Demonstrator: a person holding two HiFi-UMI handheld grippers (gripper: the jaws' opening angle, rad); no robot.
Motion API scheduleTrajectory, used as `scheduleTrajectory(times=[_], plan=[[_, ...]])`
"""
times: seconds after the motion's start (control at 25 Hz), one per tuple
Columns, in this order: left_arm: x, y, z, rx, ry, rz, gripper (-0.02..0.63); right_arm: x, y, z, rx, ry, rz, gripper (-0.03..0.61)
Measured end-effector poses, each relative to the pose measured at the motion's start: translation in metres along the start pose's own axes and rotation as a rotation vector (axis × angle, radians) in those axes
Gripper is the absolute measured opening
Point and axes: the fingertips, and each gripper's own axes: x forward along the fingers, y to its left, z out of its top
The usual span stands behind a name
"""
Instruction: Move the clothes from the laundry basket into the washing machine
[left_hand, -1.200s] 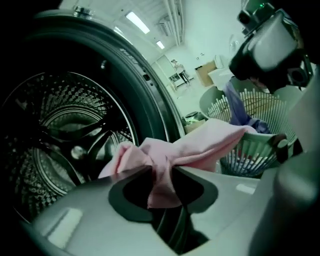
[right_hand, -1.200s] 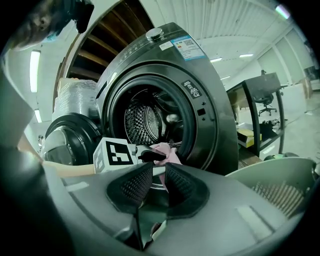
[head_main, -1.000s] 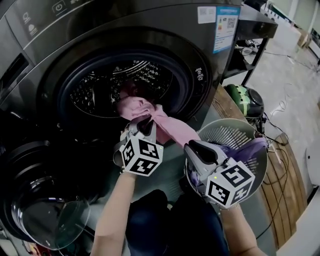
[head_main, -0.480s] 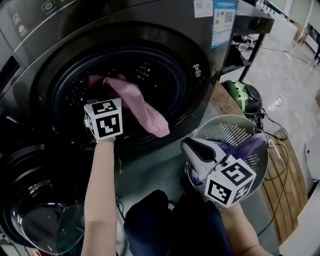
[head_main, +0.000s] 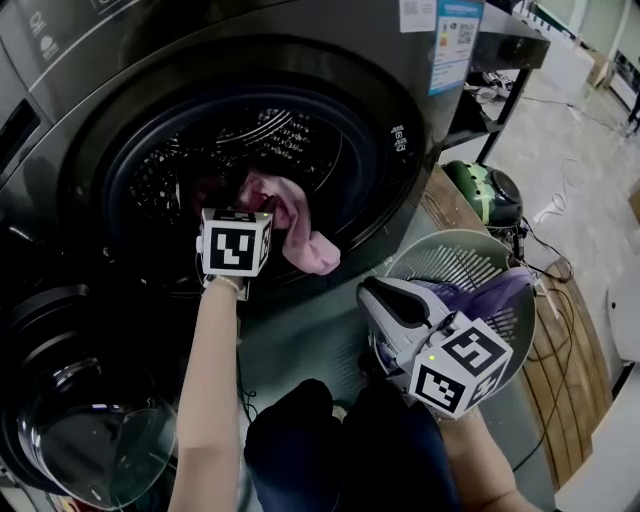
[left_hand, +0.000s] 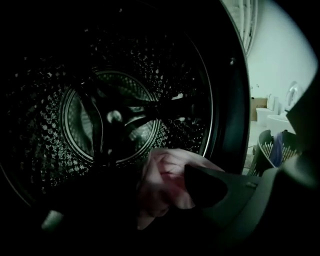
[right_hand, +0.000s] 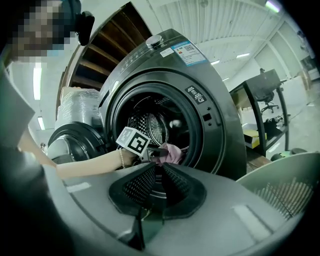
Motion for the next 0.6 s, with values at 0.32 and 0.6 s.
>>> scheduleTrajectory(times=[0.32, 0.6], plan=[[-0.053, -0.079, -0.013, 0.272, -0.075, -0.149, 0.344, -0.001, -0.001, -0.008, 0.028, 0.008, -0.001, 0.046], [-0.023, -0.116, -0.047, 0.396, 0.067, -0.22, 0.317, -0.002, -0.001, -0.01, 0.027, 0.011, -0.004, 0.046]])
